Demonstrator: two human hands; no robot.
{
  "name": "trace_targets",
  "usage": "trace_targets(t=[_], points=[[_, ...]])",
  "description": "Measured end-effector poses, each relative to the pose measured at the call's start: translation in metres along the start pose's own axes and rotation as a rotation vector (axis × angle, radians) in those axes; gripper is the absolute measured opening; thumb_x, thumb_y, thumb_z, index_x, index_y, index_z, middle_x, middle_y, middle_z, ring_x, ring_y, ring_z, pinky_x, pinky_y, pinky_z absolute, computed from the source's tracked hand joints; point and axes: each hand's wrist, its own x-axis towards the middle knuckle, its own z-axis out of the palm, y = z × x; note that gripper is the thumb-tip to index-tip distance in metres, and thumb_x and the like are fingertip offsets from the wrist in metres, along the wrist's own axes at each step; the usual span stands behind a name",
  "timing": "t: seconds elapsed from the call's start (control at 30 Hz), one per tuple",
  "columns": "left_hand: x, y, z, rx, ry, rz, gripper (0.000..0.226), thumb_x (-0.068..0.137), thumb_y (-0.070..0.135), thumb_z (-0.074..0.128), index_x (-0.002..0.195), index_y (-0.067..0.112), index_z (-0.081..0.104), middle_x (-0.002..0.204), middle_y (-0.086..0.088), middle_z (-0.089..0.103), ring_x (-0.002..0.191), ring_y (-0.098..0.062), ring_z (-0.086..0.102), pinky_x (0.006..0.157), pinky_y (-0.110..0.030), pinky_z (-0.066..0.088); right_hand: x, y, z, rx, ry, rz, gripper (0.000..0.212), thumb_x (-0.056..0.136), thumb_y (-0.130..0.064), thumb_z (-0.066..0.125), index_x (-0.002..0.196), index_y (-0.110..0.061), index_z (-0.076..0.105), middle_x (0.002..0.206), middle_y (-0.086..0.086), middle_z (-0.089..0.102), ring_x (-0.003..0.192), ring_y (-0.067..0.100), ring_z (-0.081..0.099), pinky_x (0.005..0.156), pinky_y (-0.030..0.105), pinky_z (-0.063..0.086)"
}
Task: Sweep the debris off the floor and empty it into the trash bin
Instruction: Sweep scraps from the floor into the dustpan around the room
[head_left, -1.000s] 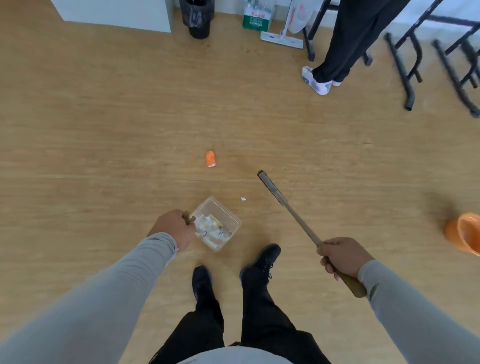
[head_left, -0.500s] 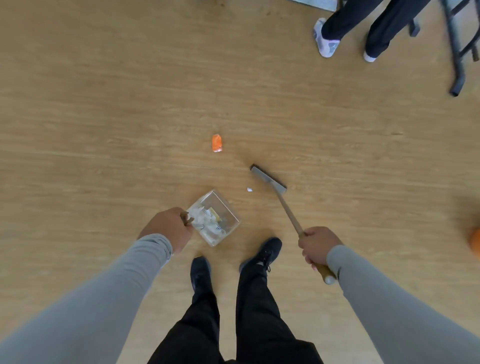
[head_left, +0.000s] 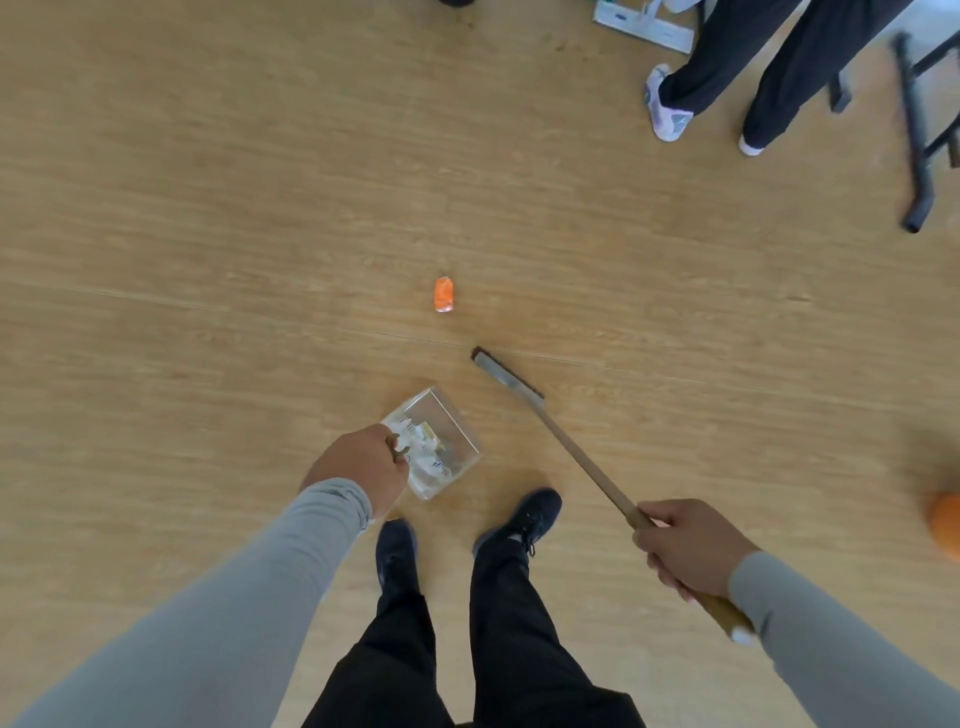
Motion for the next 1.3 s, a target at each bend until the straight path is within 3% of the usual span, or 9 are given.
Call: trace_targets(t=[0.17,0.3,0.43,0.57,0.73,0.87,1.1,1.2,1.3], points=[[-0.004,-0.002,0.003,0.000,0.000,0.003,0.017,0.093,0.035,0.053,0.105,0.026,0.061,0.088,0.005,0.065,0.079,-0.019,0.064,0.068,-0.030,0.049,0.025,-0.028,0.054,-0.188,-0.050,0.002,0.042,0.091,-0.013,0.051,0.131,-0.007,0.058,0.075,0.012,0.064,0.061,0.028,0.058,0.059,0.036,0.053],[-0.004,-0.002,0.003,0.004,0.000,0.010,0.015,0.093,0.034,0.053,0.103,0.025,0.061,0.088,0.003,0.065,0.078,-0.021,0.064,0.066,-0.031,0.048,0.009,-0.029,0.049,-0.225,-0.176,-0.006,0.034,0.091,-0.011,0.053,0.124,-0.009,0.063,0.070,0.009,0.060,0.053,0.021,0.051,0.049,0.028,0.047],[-0.003,-0.006,0.003,0.011,0.004,0.020,0.017,0.093,0.034,0.053,0.105,0.025,0.061,0.088,0.002,0.065,0.076,-0.021,0.063,0.063,-0.031,0.047,-0.021,-0.009,0.008,-0.027,-0.211,-0.025,0.022,0.094,-0.011,0.058,0.113,-0.021,0.065,0.068,0.011,0.061,0.050,0.019,0.046,0.045,0.028,0.040],[-0.006,-0.010,0.002,-0.002,0.007,0.034,0.016,0.094,0.033,0.051,0.106,0.025,0.059,0.088,0.005,0.063,0.075,-0.017,0.061,0.061,-0.029,0.043,-0.045,0.009,-0.001,0.016,-0.141,-0.020,0.033,0.093,-0.012,0.060,0.123,-0.028,0.056,0.067,0.008,0.062,0.051,0.019,0.047,0.047,0.028,0.040],[-0.019,-0.012,-0.007,0.040,-0.032,0.016,0.020,0.095,0.034,0.049,0.109,0.024,0.059,0.085,0.006,0.061,0.069,-0.013,0.059,0.055,-0.027,0.042,-0.057,0.009,-0.010,0.039,-0.027,-0.061,0.049,0.094,-0.011,0.058,0.142,-0.017,0.049,0.063,0.006,0.064,0.049,0.017,0.051,0.046,0.027,0.044],[-0.028,-0.001,-0.039,0.064,-0.022,0.024,0.020,0.093,0.035,0.051,0.109,0.028,0.061,0.085,0.008,0.064,0.073,-0.014,0.063,0.068,-0.030,0.055,-0.060,0.003,-0.036,0.065,-0.004,-0.110,0.035,0.095,-0.009,0.057,0.130,-0.015,0.055,0.062,0.008,0.063,0.047,0.017,0.051,0.045,0.026,0.044],[-0.034,0.028,-0.088,0.033,0.066,-0.024,0.026,0.093,0.033,0.056,0.116,0.023,0.062,0.097,0.004,0.062,0.082,-0.017,0.061,0.066,-0.027,0.046,-0.036,-0.025,-0.087,0.107,-0.003,-0.165,0.008,0.095,-0.010,0.059,0.098,-0.017,0.062,0.062,0.012,0.063,0.043,0.018,0.049,0.048,0.030,0.043],[-0.029,0.036,-0.101,0.025,0.108,-0.040,0.023,0.094,0.034,0.056,0.111,0.019,0.062,0.090,0.002,0.062,0.077,-0.017,0.061,0.060,-0.028,0.044,-0.026,-0.043,-0.101,0.112,-0.003,-0.181,0.010,0.095,-0.010,0.060,0.103,-0.015,0.061,0.062,0.012,0.063,0.043,0.018,0.049,0.047,0.029,0.043],[-0.016,0.038,-0.115,-0.002,0.137,-0.056,0.022,0.093,0.035,0.057,0.109,0.020,0.062,0.090,0.002,0.064,0.077,-0.018,0.062,0.067,-0.031,0.051,-0.019,-0.061,-0.110,0.137,-0.006,-0.180,0.020,0.095,-0.010,0.060,0.115,-0.014,0.059,0.062,0.013,0.063,0.041,0.018,0.049,0.045,0.028,0.042]])
